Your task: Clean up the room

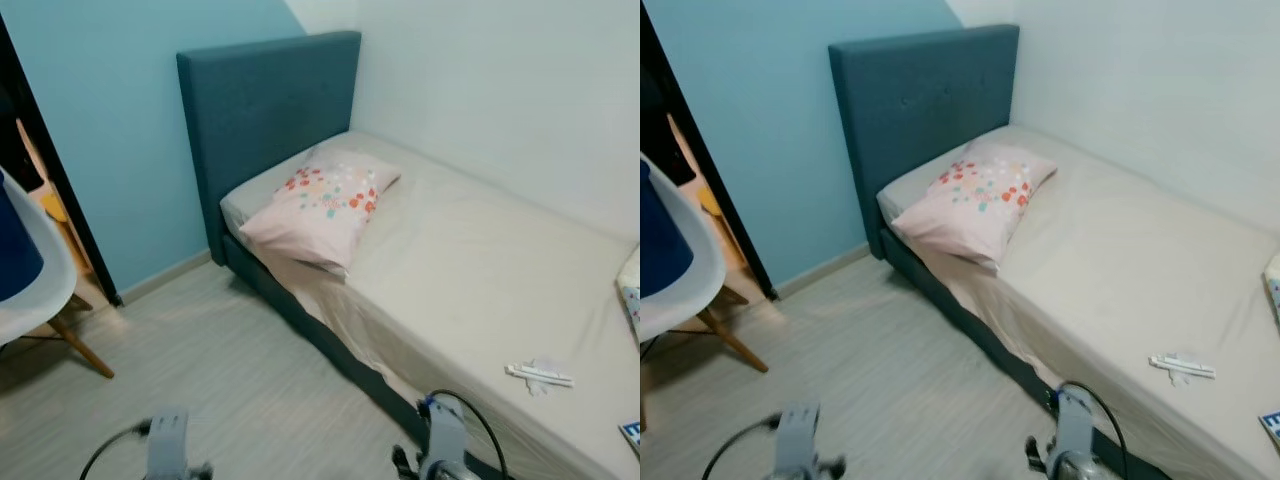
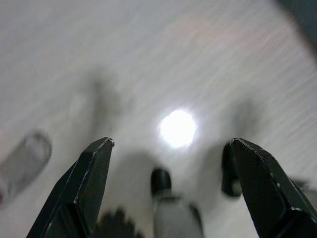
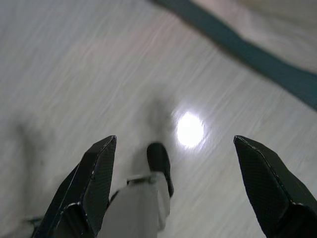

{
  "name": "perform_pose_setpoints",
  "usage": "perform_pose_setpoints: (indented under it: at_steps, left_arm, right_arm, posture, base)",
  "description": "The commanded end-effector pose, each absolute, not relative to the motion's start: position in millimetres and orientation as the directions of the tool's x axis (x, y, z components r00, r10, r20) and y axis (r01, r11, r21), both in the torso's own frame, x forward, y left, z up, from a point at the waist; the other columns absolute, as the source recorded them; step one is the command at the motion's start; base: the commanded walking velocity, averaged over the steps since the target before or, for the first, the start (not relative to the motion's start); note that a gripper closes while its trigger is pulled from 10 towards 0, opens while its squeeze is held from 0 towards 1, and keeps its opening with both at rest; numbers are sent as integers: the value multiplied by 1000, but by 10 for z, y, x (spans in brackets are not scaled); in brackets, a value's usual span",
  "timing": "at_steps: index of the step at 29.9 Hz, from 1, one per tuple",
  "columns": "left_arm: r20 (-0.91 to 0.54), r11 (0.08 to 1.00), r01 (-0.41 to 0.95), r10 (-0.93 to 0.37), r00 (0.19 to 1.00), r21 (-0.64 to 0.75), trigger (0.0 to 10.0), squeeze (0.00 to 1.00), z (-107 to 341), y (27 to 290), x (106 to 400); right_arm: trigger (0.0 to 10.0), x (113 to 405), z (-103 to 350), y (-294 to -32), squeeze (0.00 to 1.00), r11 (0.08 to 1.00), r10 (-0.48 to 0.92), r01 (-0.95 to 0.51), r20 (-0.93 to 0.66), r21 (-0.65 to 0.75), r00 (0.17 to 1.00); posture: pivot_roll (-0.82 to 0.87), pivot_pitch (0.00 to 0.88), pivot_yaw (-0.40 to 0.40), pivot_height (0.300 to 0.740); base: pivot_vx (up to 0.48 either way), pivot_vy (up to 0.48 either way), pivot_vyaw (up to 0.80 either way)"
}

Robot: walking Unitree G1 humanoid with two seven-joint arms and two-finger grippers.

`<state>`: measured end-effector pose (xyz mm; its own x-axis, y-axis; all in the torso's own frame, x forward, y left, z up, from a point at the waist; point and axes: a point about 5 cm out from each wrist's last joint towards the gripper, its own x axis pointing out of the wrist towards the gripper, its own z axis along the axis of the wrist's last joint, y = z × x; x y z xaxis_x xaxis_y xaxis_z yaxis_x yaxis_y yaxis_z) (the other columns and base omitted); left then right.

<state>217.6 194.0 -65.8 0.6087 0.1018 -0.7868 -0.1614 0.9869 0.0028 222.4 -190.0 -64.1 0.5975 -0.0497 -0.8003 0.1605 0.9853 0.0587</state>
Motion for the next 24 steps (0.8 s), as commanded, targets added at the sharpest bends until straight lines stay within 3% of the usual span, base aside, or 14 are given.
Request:
perform_pose_setpoints:
  at_steps: [1, 24]
  left_arm:
    - [-827, 984, -178, 95, 554, -6, 10000, 0, -764, 1925, 2000]
    - [-805, 988, -153, 90, 587, -2, 10000, 0, -749, 1950, 2008]
  right_arm:
    - [10000, 2183, -661, -1939, 0, 985, -65, 169, -807, 44, 587]
    - [10000, 2124, -670, -2083, 0, 988, -107, 154, -806, -20, 582]
  posture:
    - [-36, 0, -69, 740]
    - [-35, 0, -72, 740]
  base:
    - [0, 0, 0]
    - [0, 0, 0]
